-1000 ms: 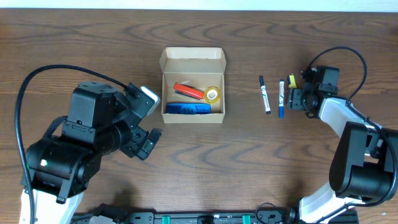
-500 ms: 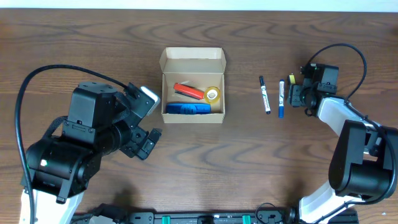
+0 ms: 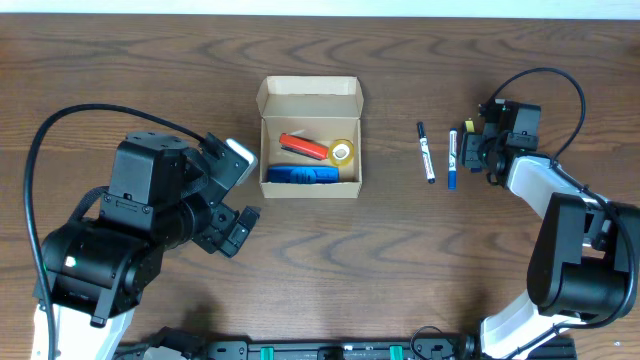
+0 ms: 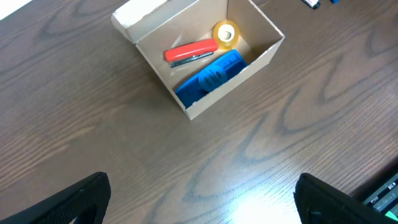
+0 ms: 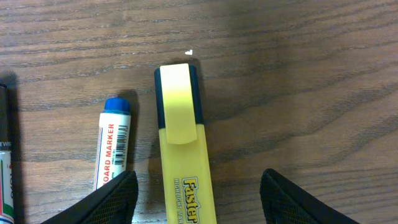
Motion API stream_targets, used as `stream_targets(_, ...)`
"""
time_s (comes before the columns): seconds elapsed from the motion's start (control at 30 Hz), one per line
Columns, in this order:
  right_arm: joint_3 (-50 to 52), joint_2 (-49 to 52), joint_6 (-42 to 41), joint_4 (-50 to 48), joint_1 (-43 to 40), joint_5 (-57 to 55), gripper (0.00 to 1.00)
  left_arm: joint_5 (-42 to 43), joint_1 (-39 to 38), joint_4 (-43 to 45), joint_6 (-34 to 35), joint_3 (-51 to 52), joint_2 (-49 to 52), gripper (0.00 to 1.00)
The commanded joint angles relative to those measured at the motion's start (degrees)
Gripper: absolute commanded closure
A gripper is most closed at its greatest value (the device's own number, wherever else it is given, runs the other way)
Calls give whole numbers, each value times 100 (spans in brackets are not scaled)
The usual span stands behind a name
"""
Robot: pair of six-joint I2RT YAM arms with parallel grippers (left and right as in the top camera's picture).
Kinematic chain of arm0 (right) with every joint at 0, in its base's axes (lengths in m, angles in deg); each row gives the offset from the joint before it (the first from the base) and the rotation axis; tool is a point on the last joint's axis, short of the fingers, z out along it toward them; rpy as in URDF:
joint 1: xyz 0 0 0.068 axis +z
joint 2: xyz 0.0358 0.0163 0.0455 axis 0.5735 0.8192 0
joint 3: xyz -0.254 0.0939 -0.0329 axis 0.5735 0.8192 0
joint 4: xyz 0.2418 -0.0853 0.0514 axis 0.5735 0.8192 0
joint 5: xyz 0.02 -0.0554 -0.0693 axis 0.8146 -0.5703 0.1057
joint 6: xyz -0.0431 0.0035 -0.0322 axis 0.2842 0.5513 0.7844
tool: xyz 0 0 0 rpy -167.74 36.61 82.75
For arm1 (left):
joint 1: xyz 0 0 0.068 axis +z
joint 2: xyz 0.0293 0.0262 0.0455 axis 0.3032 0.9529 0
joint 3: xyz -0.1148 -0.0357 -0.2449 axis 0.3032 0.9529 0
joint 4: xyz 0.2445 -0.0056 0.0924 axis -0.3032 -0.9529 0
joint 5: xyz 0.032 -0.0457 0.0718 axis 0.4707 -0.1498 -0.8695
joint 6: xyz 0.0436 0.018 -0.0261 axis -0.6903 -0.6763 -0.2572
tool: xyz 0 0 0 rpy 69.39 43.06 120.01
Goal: Pack container
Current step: 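Reach the right gripper to the yellow highlighter and grasp it, then carry the yellow highlighter into the box and release it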
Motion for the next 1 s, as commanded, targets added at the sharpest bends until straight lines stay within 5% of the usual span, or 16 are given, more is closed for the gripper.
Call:
stream_targets(0.0, -98, 52, 57, -7, 52, 35, 35, -20, 15, -13, -96, -109, 4, 5)
stream_targets(0.53, -96, 341, -57, -7, 44, 37, 39, -20, 15, -11, -94, -109, 4, 5)
stream_targets(0.97, -96, 341, -356, -17, 44, 39, 69, -20, 15, -11, -96, -109, 4, 5)
